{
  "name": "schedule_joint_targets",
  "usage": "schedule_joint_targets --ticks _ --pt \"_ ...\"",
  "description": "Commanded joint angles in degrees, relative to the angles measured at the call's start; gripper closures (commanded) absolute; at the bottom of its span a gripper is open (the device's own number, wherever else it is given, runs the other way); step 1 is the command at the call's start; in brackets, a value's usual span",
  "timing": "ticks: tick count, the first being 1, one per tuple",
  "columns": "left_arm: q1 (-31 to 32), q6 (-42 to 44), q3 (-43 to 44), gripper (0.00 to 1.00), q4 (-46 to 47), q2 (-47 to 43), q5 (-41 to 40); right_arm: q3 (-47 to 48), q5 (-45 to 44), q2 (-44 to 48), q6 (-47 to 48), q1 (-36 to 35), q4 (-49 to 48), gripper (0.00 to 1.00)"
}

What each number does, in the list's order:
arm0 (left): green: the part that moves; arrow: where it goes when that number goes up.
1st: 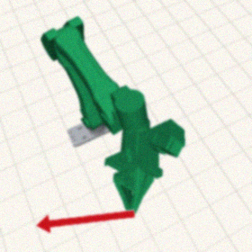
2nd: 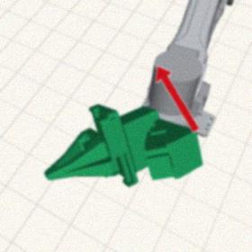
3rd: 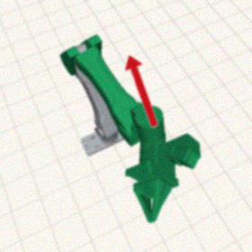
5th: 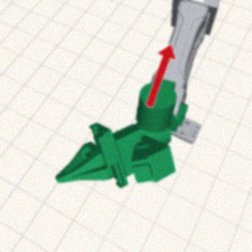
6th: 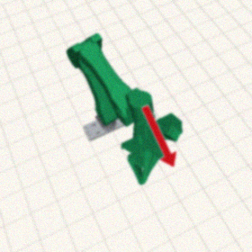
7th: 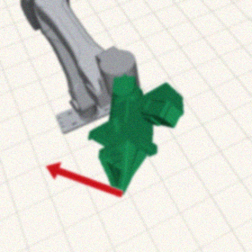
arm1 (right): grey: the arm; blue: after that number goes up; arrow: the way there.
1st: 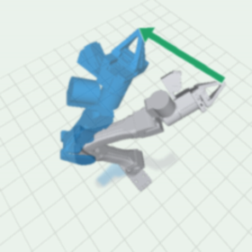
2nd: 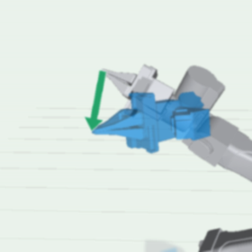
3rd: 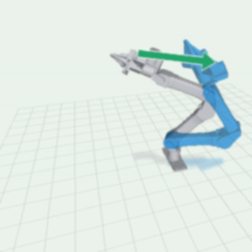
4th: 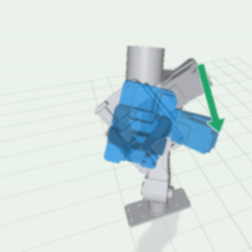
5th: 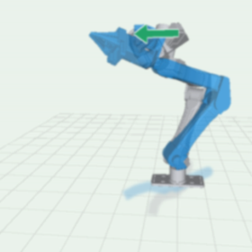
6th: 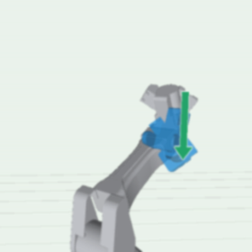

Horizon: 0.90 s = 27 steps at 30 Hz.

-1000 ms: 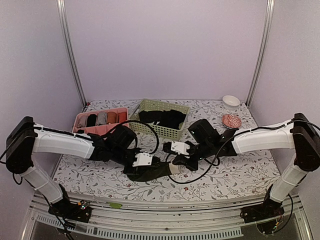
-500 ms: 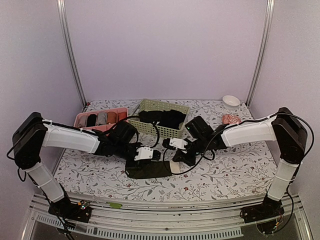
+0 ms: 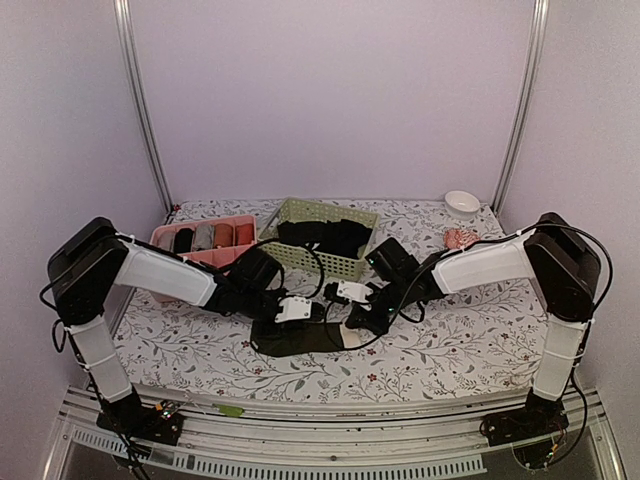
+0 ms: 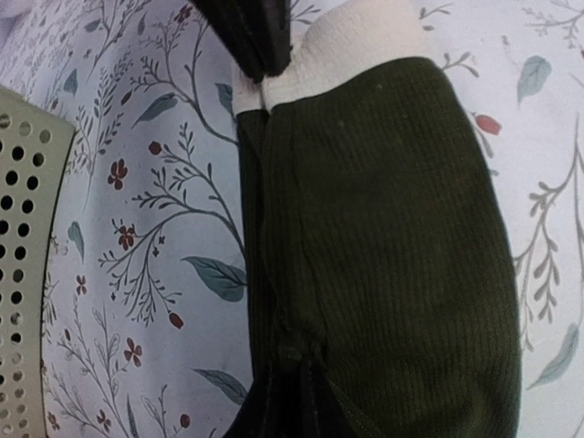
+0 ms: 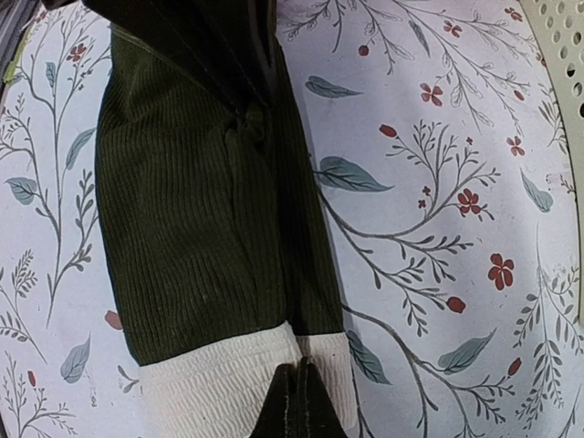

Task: Roll the underwear
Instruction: Fold the underwear at the center of the board, then rotate the underwear at the center of the board.

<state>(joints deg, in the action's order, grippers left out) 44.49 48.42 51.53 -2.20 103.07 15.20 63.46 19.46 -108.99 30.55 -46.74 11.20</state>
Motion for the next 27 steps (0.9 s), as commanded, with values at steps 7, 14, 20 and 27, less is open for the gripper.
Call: schedule_joint_targets --ticks 7,14,20,27 --pt "-0.9 -10.2 3.0 0.60 2.0 -4.4 -10.3 1.3 -3.1 3.9 -6.0 1.3 0.9 0.84" --pt "-0.9 -21.8 4.0 0.06 -1.5 -11.0 -20.7 3.8 -5.2 8.3 -13.3 4.0 0.7 0.62" --pt "-0.8 -39.9 5.7 0.04 -10.6 -15.0 -27.1 8.1 -4.7 7.1 -17.0 5.7 3.0 0.56" --pt "0.2 -55.2 6.0 0.04 -26.0 -14.4 -23.4 13.6 0.8 -1.4 -18.3 5.6 6.8 0.69"
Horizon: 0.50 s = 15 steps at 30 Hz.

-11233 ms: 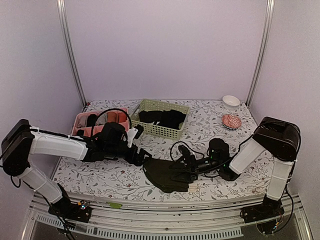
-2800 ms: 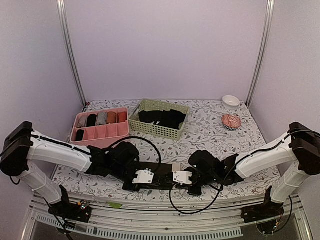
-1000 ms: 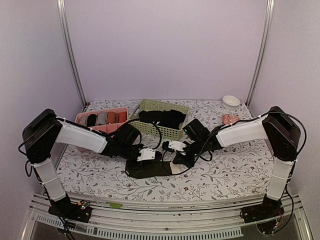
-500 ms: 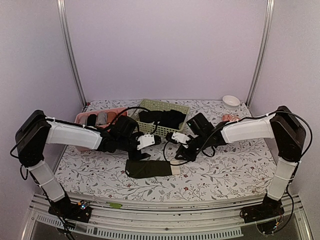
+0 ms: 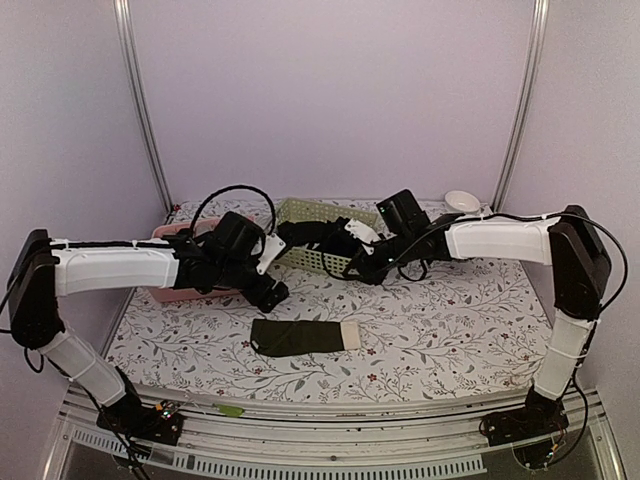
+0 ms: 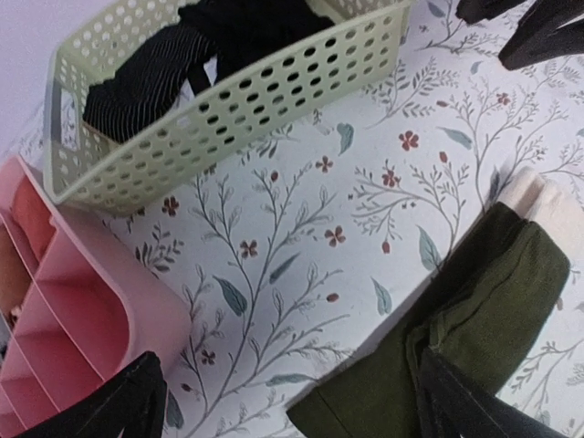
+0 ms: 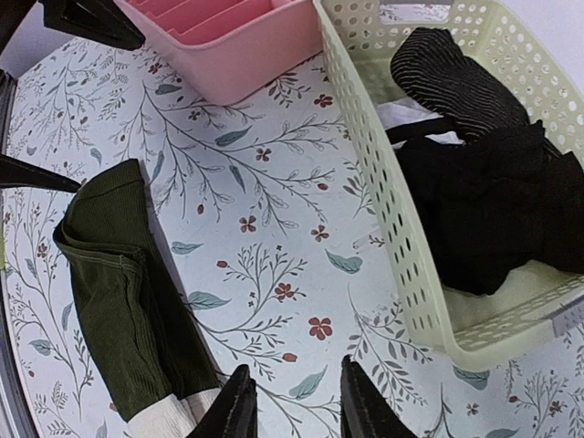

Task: Roll the underwear
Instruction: Rotate the underwear at the center of the board.

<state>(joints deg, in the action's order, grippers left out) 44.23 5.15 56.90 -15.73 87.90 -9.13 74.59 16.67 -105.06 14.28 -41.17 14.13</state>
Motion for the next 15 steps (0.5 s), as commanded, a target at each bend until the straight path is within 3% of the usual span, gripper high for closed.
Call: schedule_joint_targets --ticks 1,7,15 --pt "0.9 -13.0 -0.2 0.04 -13.6 0.3 0.8 3.1 4.1 -6.5 -2.1 0.1 4.6 0.71" --pt "1.1 -18.4 -5.8 0.04 -16.4 -7.2 4.7 3.7 5.5 -10.9 -2.7 0.1 5.7 0.83" --pt "2.0 -25.0 -6.3 0.04 -20.5 -4.3 6.7 1.3 8.5 -12.1 -3.5 0.0 5.3 0.96"
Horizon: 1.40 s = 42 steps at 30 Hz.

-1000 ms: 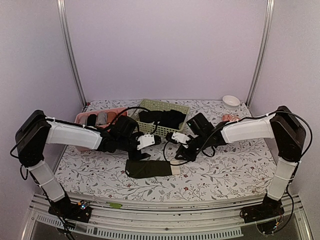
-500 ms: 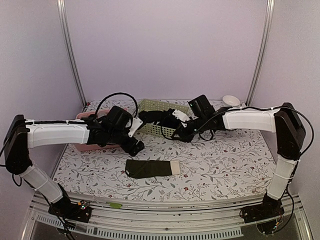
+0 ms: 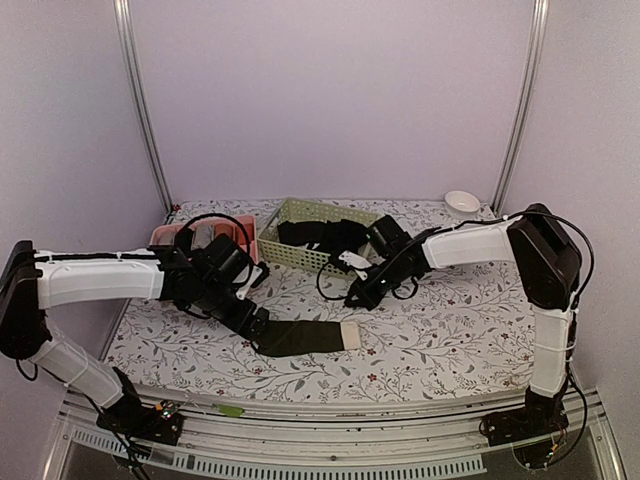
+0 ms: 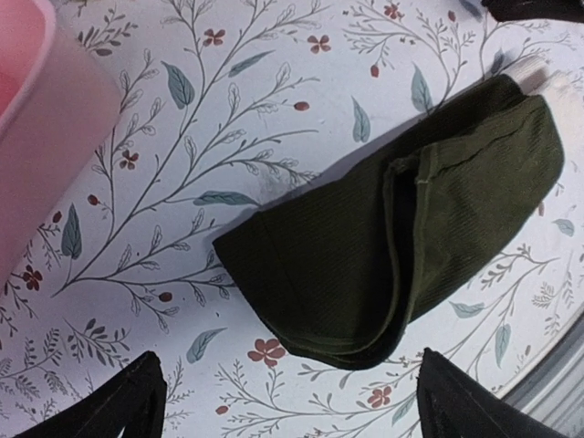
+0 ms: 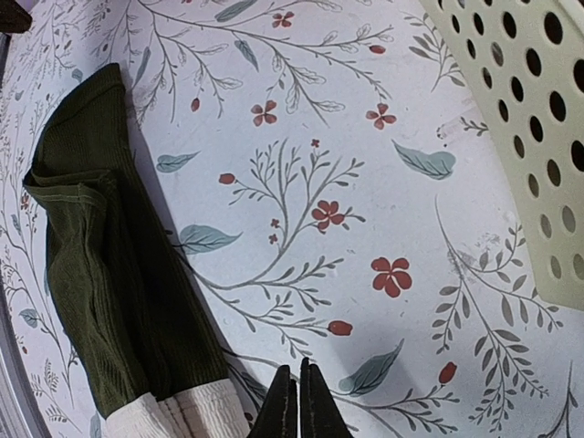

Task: Roll the underwear
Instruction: Rotate the underwear at the center of the board.

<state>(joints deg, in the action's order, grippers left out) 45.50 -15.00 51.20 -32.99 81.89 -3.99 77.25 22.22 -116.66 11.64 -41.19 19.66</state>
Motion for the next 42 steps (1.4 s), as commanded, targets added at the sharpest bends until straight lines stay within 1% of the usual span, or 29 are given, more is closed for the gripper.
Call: schedule_joint_targets --ticks 1,8,15,18,21,26,33,38,42 --pt "0.7 -5.6 -0.8 0.04 -3.4 2.0 1.4 -2.5 3.4 -0.1 -1.1 0.0 -0.5 0.96" --pt "0.8 -10.4 -2.7 0.04 -5.0 2.5 0.8 -9.1 7.2 2.1 -3.3 -0.6 -4.1 0.99" --pt "3.3 -14.5 -5.3 0.04 -4.6 5.6 -1.4 -16.4 9.4 5.4 -6.2 -1.5 -7.7 1.00" --pt "4.0 -16.0 -5.3 0.05 -4.0 6.4 -2.7 -19.6 10.8 7.4 -7.9 -3.3 -9.8 1.00" --pt "4.0 -15.9 -5.3 0.07 -1.3 7.6 -3.2 -22.7 11.8 8.7 -10.0 -5.3 -12.3 1.00" --pt "3.6 -14.0 -3.9 0.09 4.5 11.9 -4.5 -27.7 12.9 9.9 -15.1 -8.6 -17.4 1.00" --pt "3.0 -6.0 3.4 0.09 11.6 19.3 -6.2 -31.7 13.1 10.3 -20.2 -11.9 -24.1 1.00" --pt "1.4 -0.5 7.9 0.07 15.2 23.1 -5.9 -32.7 10.7 12.1 -22.2 -12.0 -25.7 0.97" --pt "-0.4 2.5 8.4 0.04 17.8 21.7 -4.5 -32.9 8.1 15.6 -23.0 -9.6 -24.2 0.91"
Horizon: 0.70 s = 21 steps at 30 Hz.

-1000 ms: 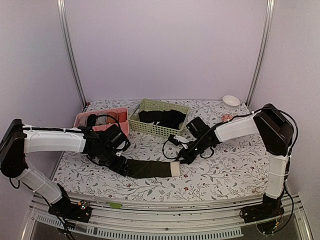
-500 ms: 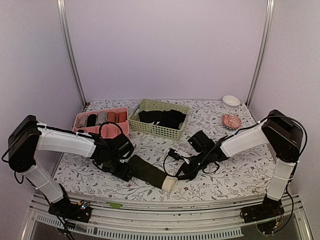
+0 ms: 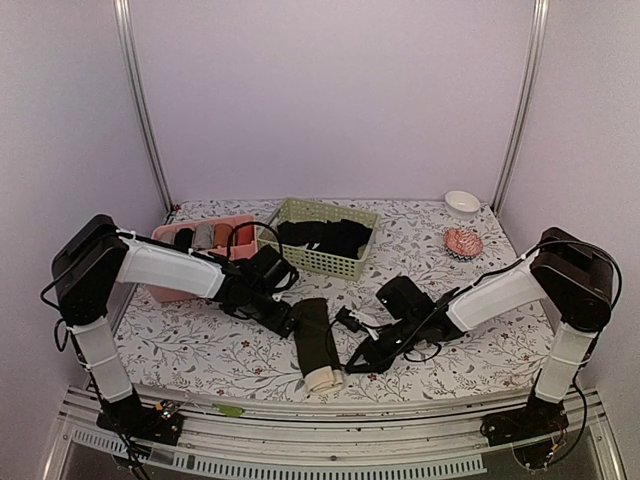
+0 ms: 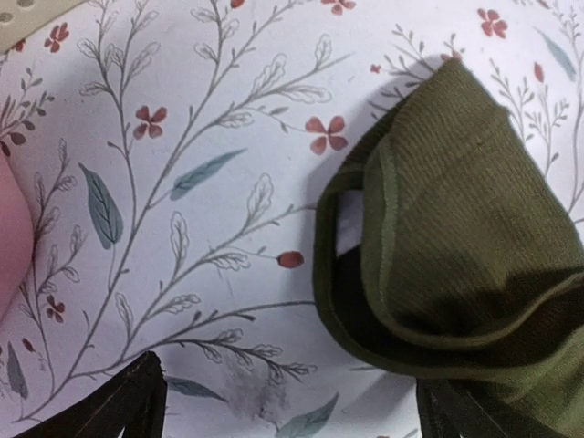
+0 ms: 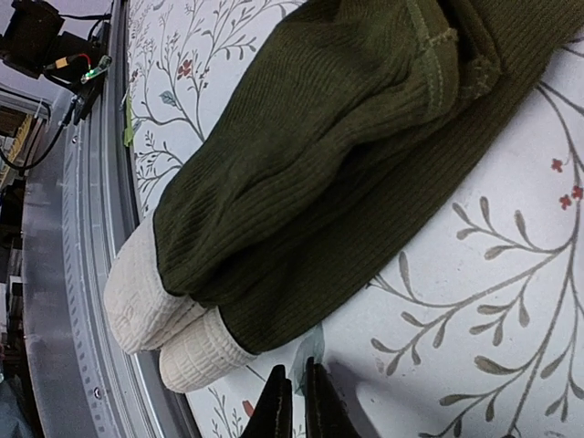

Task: Roll the underwear
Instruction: Rotate the underwear at the center of the board, then adjust the underwear at the center of the board.

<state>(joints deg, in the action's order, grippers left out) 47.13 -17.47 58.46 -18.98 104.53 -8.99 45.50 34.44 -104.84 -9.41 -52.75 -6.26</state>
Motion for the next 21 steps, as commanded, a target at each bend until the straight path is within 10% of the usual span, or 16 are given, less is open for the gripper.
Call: schedule_joint_targets --ticks 1,21 --pt "-2.2 5.3 0.8 0.04 4.3 -2.0 0.2 -1.1 -4.3 5.0 -2.8 3.0 1.9 0.89" --pt "-5.0 2.9 -7.9 0.04 9.6 -20.7 1.2 15.7 1.5 -5.2 -14.5 5.4 1.5 0.66"
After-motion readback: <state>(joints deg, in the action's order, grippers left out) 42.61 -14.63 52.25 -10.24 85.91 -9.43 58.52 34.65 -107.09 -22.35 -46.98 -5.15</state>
